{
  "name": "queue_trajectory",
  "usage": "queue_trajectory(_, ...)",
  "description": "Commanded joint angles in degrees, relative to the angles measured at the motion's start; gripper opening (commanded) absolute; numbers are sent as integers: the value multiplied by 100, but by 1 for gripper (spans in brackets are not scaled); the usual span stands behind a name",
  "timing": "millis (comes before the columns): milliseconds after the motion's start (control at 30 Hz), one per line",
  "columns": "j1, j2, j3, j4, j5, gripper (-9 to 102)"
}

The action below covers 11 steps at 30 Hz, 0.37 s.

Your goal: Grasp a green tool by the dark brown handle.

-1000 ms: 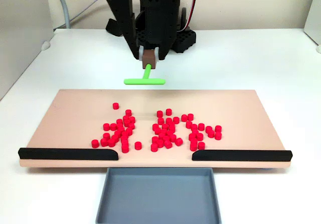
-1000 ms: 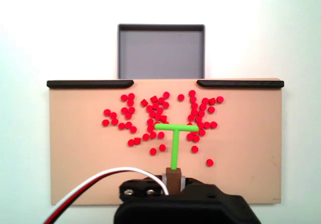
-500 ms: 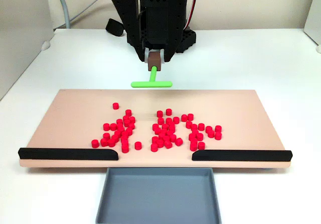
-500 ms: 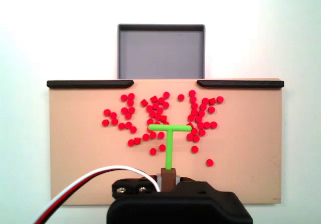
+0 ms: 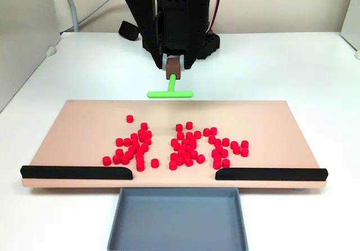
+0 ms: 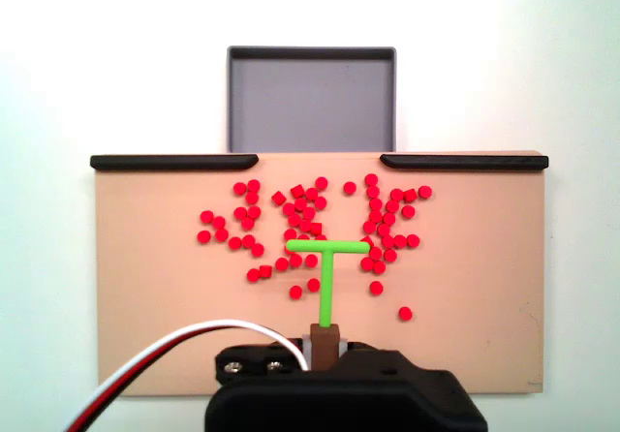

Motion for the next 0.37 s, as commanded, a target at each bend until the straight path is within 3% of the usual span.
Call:
queue_trajectory(0, -44, 141, -18, -26, 44, 0)
queue_trajectory(333, -114, 62, -18, -26, 62, 0)
